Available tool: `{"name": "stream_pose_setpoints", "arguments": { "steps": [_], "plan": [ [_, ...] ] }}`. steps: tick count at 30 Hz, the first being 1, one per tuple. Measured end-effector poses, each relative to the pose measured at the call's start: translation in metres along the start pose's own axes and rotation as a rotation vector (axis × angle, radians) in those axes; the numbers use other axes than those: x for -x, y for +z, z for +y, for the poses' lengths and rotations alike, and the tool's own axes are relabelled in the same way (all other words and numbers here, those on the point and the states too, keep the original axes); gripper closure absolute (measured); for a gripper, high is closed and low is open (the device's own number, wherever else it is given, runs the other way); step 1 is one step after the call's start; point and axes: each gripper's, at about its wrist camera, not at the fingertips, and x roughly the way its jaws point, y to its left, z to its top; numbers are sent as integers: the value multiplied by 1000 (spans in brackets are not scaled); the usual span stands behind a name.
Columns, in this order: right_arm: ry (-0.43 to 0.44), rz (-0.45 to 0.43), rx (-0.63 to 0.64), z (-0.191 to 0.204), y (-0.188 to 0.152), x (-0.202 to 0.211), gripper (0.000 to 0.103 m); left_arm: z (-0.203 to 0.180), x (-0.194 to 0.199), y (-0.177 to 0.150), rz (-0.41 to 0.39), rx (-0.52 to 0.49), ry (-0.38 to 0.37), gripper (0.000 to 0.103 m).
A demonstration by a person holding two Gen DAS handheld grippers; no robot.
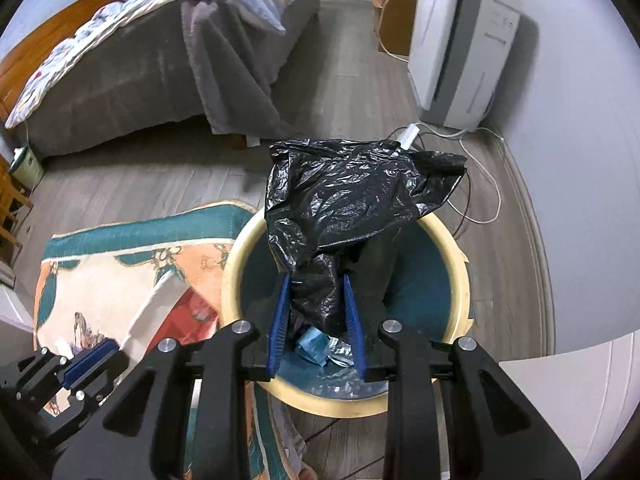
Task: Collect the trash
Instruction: 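Lower the black bag into the bin and open the right gripper while the left carries the paper bag over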
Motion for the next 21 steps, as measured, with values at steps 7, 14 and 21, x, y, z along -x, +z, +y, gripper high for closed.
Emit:
{"name": "stream_pose_setpoints", "arguments": {
  "steps": [7, 14, 21],
  "plan": [
    [-10, 14, -49, -16, -1, -8, 77, -10, -32, 24, 12, -28, 27, 92],
    [-24, -1, -101, -30, -1, -9, 76, -24, -53, 40, -1, -50, 19, 92],
    [-30, -8, -112, -31, -3, -11, 72, -32, -54, 52, -45, -92, 17, 90]
  ]
}}
